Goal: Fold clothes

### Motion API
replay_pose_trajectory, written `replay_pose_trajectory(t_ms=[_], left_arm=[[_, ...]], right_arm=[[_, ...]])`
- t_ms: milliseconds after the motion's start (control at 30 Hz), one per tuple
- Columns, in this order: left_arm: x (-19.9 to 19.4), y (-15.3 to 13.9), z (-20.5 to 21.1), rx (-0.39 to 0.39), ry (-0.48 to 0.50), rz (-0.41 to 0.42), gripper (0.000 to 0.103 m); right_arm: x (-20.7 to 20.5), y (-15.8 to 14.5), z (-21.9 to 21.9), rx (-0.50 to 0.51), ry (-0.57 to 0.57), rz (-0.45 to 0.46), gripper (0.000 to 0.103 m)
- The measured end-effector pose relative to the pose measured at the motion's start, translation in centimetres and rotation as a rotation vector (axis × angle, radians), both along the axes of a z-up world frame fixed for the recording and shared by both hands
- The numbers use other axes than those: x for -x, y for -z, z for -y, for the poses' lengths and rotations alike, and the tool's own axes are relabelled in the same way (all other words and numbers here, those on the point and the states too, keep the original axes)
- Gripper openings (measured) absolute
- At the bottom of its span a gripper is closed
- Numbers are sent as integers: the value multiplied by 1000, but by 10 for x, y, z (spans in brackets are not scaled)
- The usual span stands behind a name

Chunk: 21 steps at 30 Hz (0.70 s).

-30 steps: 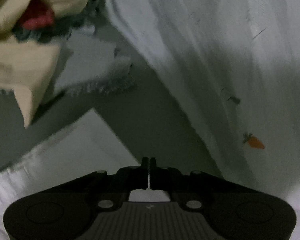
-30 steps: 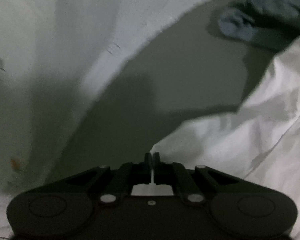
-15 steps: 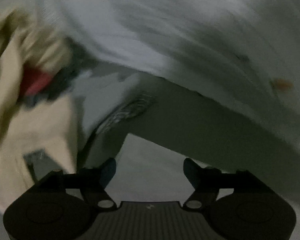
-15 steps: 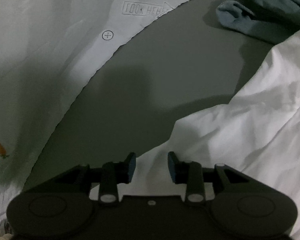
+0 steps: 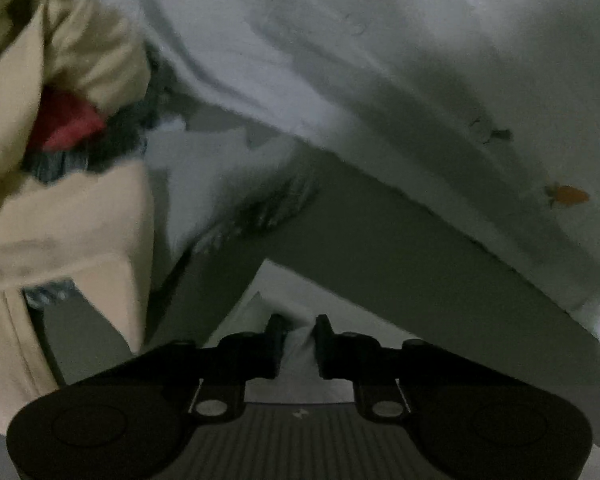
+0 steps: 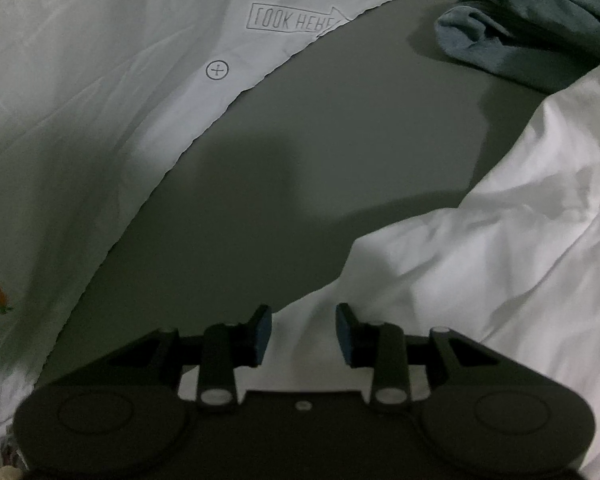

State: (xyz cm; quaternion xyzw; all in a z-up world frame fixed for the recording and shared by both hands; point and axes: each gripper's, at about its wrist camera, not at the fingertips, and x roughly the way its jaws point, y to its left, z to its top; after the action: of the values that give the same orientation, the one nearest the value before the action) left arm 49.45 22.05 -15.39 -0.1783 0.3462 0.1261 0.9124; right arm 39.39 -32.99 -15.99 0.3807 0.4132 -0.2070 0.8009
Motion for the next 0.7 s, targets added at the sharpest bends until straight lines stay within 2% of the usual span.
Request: replay_pose_trajectory(t_ms=[167,267,333,400,467,533,567,600,633,667,700], left_arm=[[-9,-23,2,-81,-8,72,17],[-26,-11,-6,-78,-9,52,17],[-38,5,-11,-61,-16,6,18],[-47,17,-14,-48,-27,-39,22],[-43,12,-17,-27,-71,-35,24],[-32,1,-24,9,-116,-1,35],[-24,-5,-26,27,-136,9,53],[-16,-11,-28,43,-152,15,78],[-6,-16,-29,57,-167,22,88],[6,-22,-30,69,-172,34,93],[20,-26,-31,83,-160,49,93]], right_arm=[[-7,-7,-5,32,-43,30,37],[-14,-13,-14,93,-94,42,37],[-15,-19,-23,149,-139,48,38],[-12,-26,-37,214,-197,56,45],[-6,-33,-53,282,-264,66,61],[1,-33,-75,341,-366,79,67],[4,-32,-88,378,-423,74,71],[8,-28,-101,422,-481,59,75],[13,-24,-113,456,-524,42,89],[20,-19,-124,471,-555,35,101],[28,-16,-130,464,-567,46,103]])
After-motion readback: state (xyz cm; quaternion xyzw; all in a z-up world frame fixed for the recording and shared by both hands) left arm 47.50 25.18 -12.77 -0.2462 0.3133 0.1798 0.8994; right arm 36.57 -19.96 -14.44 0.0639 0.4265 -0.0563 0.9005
